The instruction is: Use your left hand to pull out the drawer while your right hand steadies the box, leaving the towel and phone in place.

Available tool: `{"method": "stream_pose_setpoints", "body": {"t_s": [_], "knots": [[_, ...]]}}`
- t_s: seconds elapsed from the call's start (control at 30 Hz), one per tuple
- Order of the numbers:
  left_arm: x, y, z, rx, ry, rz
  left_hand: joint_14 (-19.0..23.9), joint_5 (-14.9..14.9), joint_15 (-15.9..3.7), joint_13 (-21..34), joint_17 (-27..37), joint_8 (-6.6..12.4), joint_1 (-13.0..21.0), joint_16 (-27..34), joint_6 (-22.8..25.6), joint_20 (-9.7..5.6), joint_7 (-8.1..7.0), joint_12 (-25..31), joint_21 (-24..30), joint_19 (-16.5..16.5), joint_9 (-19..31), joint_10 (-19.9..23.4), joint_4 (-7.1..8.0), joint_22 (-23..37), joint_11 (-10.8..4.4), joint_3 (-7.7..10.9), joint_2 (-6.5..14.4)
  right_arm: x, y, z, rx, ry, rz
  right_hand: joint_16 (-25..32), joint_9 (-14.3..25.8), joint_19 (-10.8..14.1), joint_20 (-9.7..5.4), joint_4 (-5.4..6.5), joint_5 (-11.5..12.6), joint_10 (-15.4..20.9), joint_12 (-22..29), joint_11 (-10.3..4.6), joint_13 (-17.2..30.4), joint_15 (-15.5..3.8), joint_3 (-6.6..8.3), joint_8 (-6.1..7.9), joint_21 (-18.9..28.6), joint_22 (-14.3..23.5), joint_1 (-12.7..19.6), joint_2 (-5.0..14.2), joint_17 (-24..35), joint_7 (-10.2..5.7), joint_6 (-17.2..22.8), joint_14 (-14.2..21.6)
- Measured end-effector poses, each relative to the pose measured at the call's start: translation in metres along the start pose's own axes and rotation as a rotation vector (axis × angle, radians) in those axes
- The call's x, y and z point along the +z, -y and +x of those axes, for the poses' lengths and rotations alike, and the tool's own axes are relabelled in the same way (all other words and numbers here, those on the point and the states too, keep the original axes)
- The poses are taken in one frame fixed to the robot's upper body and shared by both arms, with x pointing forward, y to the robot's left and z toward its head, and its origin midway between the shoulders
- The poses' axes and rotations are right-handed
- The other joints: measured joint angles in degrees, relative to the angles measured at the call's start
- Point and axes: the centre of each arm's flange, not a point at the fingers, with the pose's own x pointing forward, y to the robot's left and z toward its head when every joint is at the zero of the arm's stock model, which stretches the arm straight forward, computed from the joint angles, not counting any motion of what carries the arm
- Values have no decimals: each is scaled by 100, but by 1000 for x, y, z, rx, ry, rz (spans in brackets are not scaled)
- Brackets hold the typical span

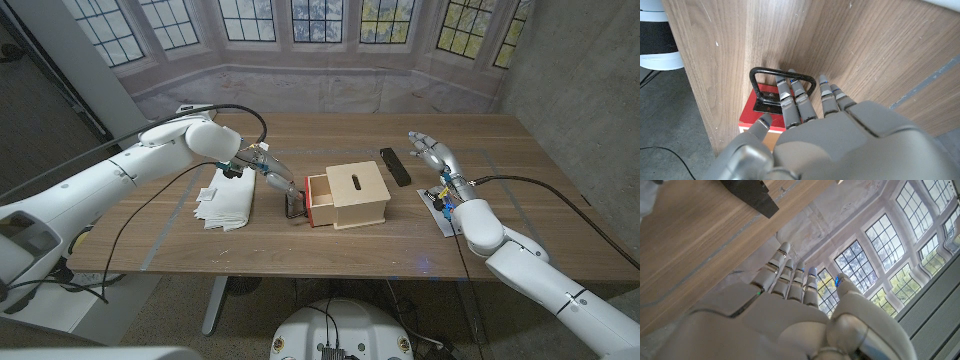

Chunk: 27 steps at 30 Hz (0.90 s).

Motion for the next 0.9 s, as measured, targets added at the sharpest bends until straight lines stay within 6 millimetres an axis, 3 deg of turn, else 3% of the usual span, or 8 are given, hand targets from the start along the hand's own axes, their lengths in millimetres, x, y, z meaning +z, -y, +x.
{"method": "stream_pose_setpoints", "body": {"t_s": [0.43, 0.7, 0.9], "knots": [[-2, 1, 0, -2, -2, -8, -1, 0, 0, 31, 0, 0, 0, 0, -21, 0, -21, -22, 0, 0, 0, 0, 0, 0, 0, 0, 0, 36, -16, -9, 83, 3, -198, -35, 0, -135, 55, -80, 0, -19, 0, -75, 0, 12, -31, 0, -23, 0, 63, -63, -36, -10, 9, -12], [-2, 2, -1, -4, -4, -13, -1, 0, 0, 30, 0, 0, 0, 0, -21, 0, -21, -22, 0, 0, 0, -1, 0, 0, 0, 0, 0, 53, -26, -12, 128, -8, -259, -124, 0, -214, 134, -264, 0, -173, -26, 78, 0, 87, -58, 0, -44, -14, 172, -172, -106, 20, -67, -87], [-2, 2, -1, -5, -4, -15, -1, 0, 0, 30, 0, 0, 0, 0, -32, 0, -10, -22, 0, 0, 1, -1, 0, 0, 0, 0, 0, 62, -33, -12, 156, -21, -300, -124, 0, -244, 164, -325, 0, -214, -26, 118, -17, 92, -68, 0, -44, -14, 220, -220, -133, 51, -97, -92]]}}
